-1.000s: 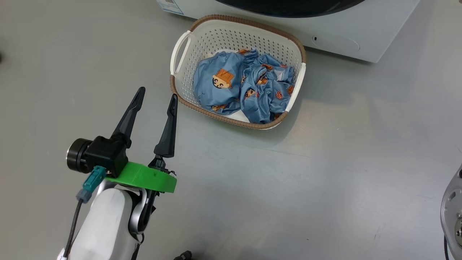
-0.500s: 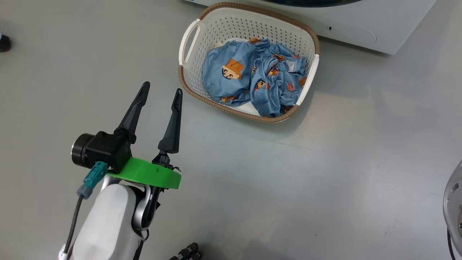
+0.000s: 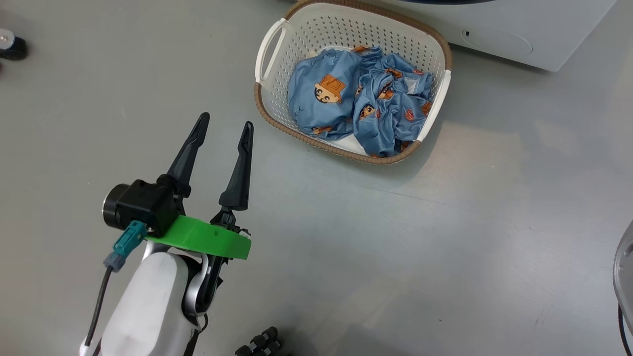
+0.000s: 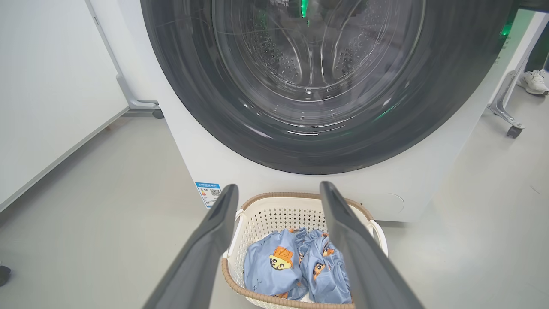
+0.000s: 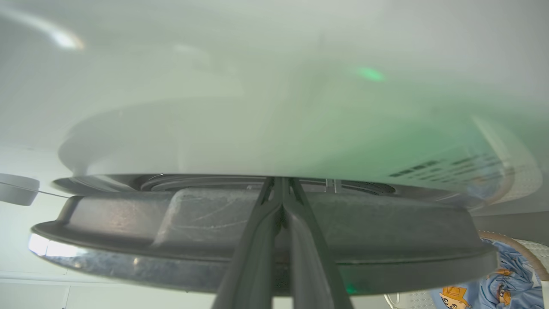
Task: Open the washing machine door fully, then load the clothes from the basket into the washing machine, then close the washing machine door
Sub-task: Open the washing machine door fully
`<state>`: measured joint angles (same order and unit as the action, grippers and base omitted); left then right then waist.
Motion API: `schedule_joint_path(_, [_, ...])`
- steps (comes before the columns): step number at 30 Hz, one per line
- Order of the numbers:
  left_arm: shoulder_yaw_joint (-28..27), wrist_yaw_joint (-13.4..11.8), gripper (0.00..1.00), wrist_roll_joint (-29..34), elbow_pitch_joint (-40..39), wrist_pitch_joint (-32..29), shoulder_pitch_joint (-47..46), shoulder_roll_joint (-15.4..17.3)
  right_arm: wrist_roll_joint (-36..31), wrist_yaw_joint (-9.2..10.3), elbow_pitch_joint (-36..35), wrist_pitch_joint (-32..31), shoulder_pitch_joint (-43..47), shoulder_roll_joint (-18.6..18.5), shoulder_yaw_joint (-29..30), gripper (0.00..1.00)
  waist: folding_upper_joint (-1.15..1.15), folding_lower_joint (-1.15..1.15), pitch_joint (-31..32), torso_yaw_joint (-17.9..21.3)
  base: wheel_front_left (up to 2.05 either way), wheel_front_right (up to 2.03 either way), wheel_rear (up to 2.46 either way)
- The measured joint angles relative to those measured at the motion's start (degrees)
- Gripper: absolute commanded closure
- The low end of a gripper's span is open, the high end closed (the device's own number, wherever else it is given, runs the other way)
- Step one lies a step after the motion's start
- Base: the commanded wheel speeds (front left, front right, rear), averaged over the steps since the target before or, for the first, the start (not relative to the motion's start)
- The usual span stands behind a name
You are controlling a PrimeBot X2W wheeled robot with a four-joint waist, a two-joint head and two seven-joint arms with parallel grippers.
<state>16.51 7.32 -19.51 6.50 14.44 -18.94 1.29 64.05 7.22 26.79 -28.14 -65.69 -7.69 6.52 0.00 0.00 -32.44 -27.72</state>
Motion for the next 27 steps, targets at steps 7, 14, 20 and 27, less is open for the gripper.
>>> schedule_joint_path(7, [0.1,0.0,0.0,-1.1,-0.1,0.0,-0.2,0.0,0.3,0.0,1.8,-3.3,-0.8,-1.2,-0.3,1.0,0.0,0.0,-0.3,-0.5,0.0,0.0,0.0])
schedule_joint_path(14, [-0.2,0.0,0.0,-1.2,-0.2,0.0,-0.2,0.0,2.5,0.09,3.0,-7.5,-0.8,-1.6,-0.1,1.0,0.0,0.0,-0.1,-0.6,0.0,0.0,0.0])
schedule_joint_path(20, [-0.3,0.0,0.0,-1.2,-0.3,0.0,-0.6,0.0,4.8,0.48,3.7,-14.4,-0.8,-1.4,-1.7,1.0,0.0,0.0,0.2,-0.3,0.0,0.0,0.0])
schedule_joint_path(27, [-0.5,0.0,0.0,-1.2,-0.8,0.0,-1.0,0.0,8.1,0.47,3.9,-23.0,-0.1,-0.3,-3.7,1.0,0.0,0.0,0.7,0.4,0.0,0.0,0.0])
